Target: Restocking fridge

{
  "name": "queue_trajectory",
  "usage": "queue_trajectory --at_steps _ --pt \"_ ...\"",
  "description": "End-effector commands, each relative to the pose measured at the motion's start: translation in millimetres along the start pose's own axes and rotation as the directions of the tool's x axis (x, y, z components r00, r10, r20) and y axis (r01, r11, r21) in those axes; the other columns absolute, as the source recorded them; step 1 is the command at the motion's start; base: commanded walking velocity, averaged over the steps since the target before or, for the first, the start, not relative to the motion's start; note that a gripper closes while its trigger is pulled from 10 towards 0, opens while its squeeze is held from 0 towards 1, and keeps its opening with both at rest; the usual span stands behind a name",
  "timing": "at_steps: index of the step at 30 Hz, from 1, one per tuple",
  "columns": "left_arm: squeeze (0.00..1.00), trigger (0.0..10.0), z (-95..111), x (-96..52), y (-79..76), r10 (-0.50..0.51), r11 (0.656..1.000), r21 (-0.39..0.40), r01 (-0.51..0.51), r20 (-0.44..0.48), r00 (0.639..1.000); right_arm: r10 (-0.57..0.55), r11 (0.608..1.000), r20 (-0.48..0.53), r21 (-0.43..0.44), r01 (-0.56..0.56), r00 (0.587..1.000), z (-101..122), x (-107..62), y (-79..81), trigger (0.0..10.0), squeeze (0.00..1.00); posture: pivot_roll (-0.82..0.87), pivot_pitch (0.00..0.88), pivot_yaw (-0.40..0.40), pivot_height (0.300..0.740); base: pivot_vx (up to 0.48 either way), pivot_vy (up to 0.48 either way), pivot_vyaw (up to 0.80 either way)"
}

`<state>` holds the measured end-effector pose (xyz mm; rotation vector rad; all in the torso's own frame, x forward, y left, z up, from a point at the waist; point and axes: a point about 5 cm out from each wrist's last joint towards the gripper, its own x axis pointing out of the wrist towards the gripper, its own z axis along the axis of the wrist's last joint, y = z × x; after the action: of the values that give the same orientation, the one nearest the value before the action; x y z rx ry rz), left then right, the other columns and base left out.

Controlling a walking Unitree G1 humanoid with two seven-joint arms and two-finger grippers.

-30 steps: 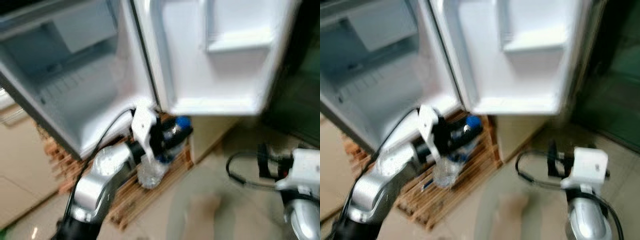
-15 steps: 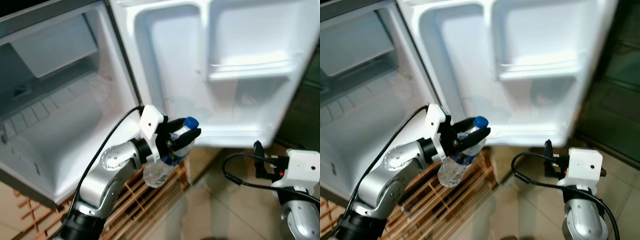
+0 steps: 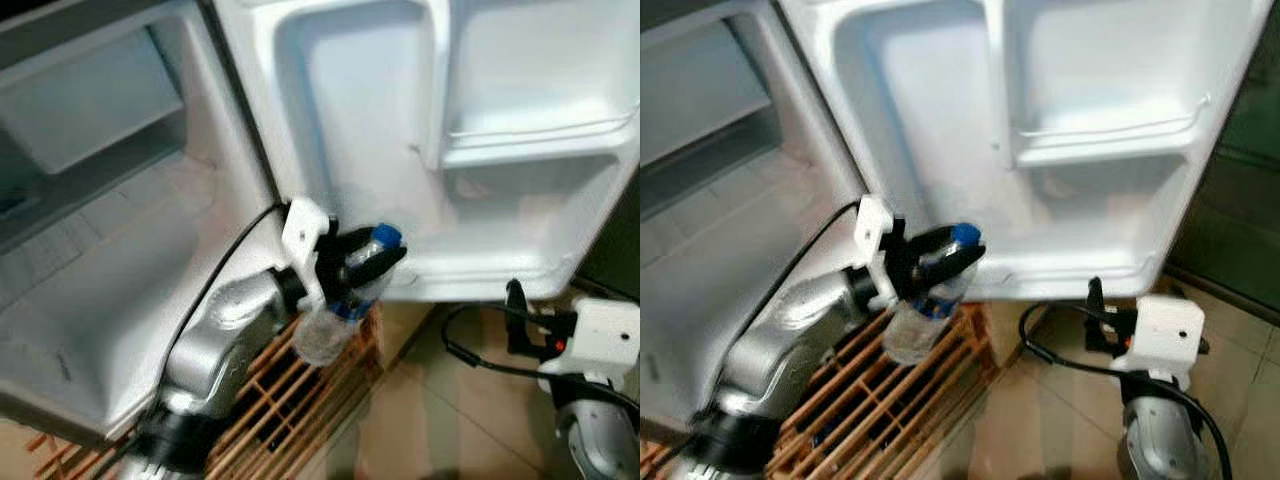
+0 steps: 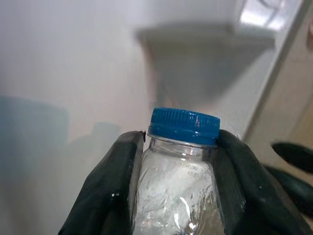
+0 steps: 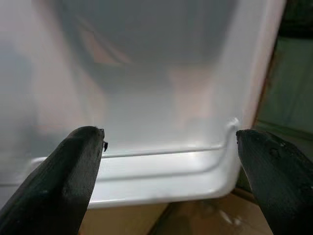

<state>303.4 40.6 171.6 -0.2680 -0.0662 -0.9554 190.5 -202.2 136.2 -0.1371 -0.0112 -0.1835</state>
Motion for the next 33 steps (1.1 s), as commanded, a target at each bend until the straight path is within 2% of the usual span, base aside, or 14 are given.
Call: queue_trajectory --at_steps 1,5,8,10,13,16,19,20,22,23,26,30,31,33 --pt "0.00 10.0 13.5 4.7 13.6 0.058 0.997 0.045 -0.061 0.064 0.996 0.014 1.000 0.010 0.001 -0.014 1.000 1.2 0.9 2.5 10.0 0.27 -0.28 0.000 0.166 0.732 0.000 0.000 0.00" --pt "0.00 10.0 32.4 23.1 31.5 0.112 0.993 0.012 -0.116 0.173 0.979 -0.001 1.000 0.015 0.014 0.001 1.000 -0.7 6.0 0.6 10.0 0.27 -0.30 0.000 0.171 0.732 0.000 0.000 0.00" --pt "0.00 10.0 38.4 31.9 35.1 0.131 0.991 -0.033 -0.127 0.206 0.970 -0.008 1.000 0.023 0.016 0.008 1.000 0.4 9.0 -0.3 10.0 0.27 -0.31 0.000 0.177 0.732 0.000 0.000 0.00" --pt "0.00 10.0 48.7 45.1 40.3 0.144 0.988 -0.089 -0.125 0.267 0.953 -0.024 1.000 0.042 0.015 0.023 0.999 4.4 11.4 -2.7 10.0 0.27 -0.32 0.000 0.181 0.732 0.000 0.000 0.00" --pt "0.00 10.0 54.5 50.9 42.5 0.143 0.988 -0.095 -0.120 0.297 0.944 -0.028 0.999 0.034 0.019 0.027 0.999 4.0 6.6 -1.4 10.0 0.27 -0.35 0.000 0.183 0.732 0.000 0.000 0.00" --pt "0.00 10.0 61.2 56.9 40.5 0.108 0.994 -0.060 -0.094 0.317 0.942 -0.016 1.000 0.007 0.010 0.016 1.000 0.6 -4.2 0.8 10.0 0.27 -0.36 0.000 0.181 0.732 0.000 0.000 0.00" --pt "0.00 10.0 65.0 62.1 37.1 0.043 0.997 0.039 -0.060 0.336 0.941 -0.043 0.999 -0.033 0.009 0.044 0.999 -3.9 -18.4 -6.4 10.0 0.27 -0.39 0.000 0.176 0.732 0.000 0.000 0.00" --pt "0.00 10.0 65.0 62.1 37.1 0.043 0.997 0.039 -0.060 0.336 0.941 -0.043 0.999 -0.033 0.009 0.044 0.999 -3.9 -18.4 -6.4 10.0 0.27 -0.39 0.000 0.176 0.732 0.000 0.000 0.00" --pt "0.00 10.0 67.2 61.8 34.8 0.014 0.989 0.133 -0.067 0.364 0.931 -0.060 0.998 -0.041 0.014 0.060 0.997 -2.1 -24.8 -12.7 10.0 0.27 -0.41 0.000 0.175 0.732 0.000 0.000 0.00" --pt "0.00 10.0 67.2 61.8 34.8 0.014 0.989 0.133 -0.067 0.364 0.931 -0.060 0.998 -0.041 0.014 0.060 0.997 -2.1 -24.8 -12.7 10.0 0.27 -0.41 0.000 0.175 0.732 0.000 0.000 0.00" --pt "0.00 10.0 66.2 64.7 25.2 -0.033 0.968 0.243 -0.067 0.387 0.922 -0.059 0.998 -0.050 -0.011 0.058 0.997 1.1 -30.9 -17.6 10.0 0.27 -0.45 0.011 0.163 0.732 0.000 0.000 0.00" --pt "0.00 10.0 62.6 69.1 13.2 -0.074 0.947 0.313 -0.066 0.416 0.906 -0.061 0.998 -0.064 -0.035 0.059 0.996 4.5 -39.6 -24.8 10.0 0.27 -0.50 0.030 0.125 0.732 0.000 0.000 0.00" --pt "0.00 10.0 55.2 69.3 5.9 -0.093 0.932 0.356 -0.073 0.426 0.900 -0.057 0.997 -0.075 -0.054 0.053 0.995 7.2 -44.9 -28.8 10.0 0.27 -0.51 0.032 0.114 0.732 0.000 0.000 0.00" --pt "0.00 10.0 49.3 68.0 3.3 -0.099 0.922 0.380 -0.076 0.421 0.902 -0.056 0.997 -0.078 -0.062 0.051 0.995 8.3 -46.1 -30.1 10.0 0.27 -0.51 0.033 0.111 0.732 0.000 0.000 0.00"
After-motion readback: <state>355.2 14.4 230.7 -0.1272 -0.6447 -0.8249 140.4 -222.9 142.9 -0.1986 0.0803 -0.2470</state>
